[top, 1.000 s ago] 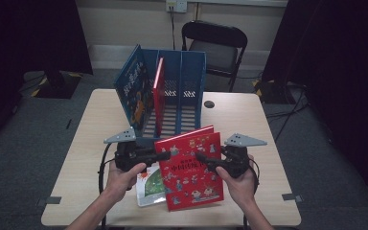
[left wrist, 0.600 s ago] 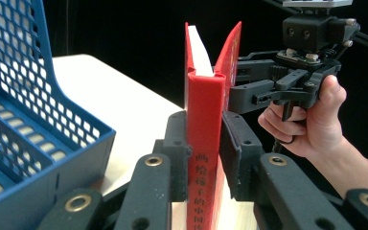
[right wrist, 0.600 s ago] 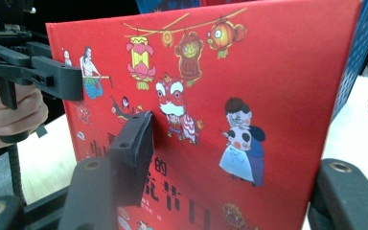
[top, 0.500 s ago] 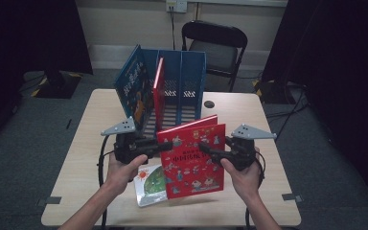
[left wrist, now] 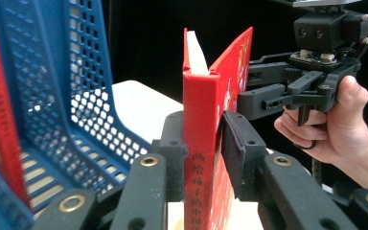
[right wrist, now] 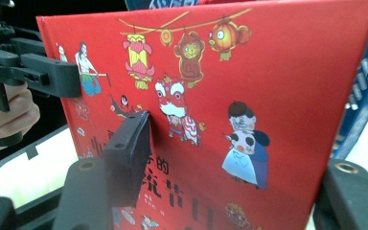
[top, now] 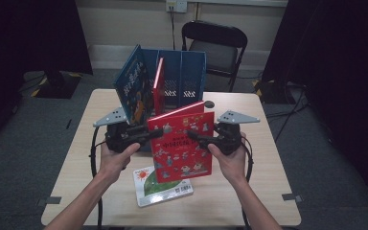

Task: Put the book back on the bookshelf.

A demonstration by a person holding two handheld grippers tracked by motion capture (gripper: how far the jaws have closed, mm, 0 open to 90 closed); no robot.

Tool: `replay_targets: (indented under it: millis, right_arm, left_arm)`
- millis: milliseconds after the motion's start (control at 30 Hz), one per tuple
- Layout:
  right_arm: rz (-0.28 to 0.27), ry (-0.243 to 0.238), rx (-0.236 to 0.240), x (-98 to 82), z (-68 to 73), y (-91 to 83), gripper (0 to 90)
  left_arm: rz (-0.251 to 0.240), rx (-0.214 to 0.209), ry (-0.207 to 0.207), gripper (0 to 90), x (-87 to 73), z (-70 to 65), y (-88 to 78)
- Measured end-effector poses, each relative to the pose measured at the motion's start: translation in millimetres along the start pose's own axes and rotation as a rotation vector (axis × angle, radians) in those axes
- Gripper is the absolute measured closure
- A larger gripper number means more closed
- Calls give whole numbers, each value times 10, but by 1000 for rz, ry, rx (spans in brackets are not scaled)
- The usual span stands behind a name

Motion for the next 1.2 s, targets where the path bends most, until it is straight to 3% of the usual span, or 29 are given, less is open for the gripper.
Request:
replay_targets:
  millis: [67, 100, 300, 500, 767, 900, 1200]
  right_arm:
    - [17, 0, -1, -72, 27, 51, 384]
    - [8, -10, 1, -103, 41, 62, 388]
    - [18, -38, 21, -152, 138, -7, 383]
    - [13, -67, 31, -230, 261, -65, 346]
    - [-3, -64, 38, -276, 289, -140, 363]
    - [3, -69, 12, -283, 280, -189, 342]
    - [12, -38, -52, -397, 89, -283, 295]
  left_arm:
    - [2, 5, 5, 703, -74, 25, -22]
    - [-4, -13, 6, 703, -86, 17, -38]
    - [1, -16, 65, 692, -158, -97, -86]
    - [56, -26, 121, 646, -317, -243, 57]
    - [41, -33, 138, 630, -361, -284, 64]
    - [57, -22, 135, 619, -412, -276, 76]
    - [59, -16, 110, 635, -431, -261, 80]
Point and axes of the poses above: each handheld gripper's, and its own axes: y roughly forward along the jaws, x roughly out of its top, z roughly to its left, the point moved 5 cm from there along y, roughly forward along the jaws, and after that the axes turned 6 degrees about -y, right-handed, at the moved point
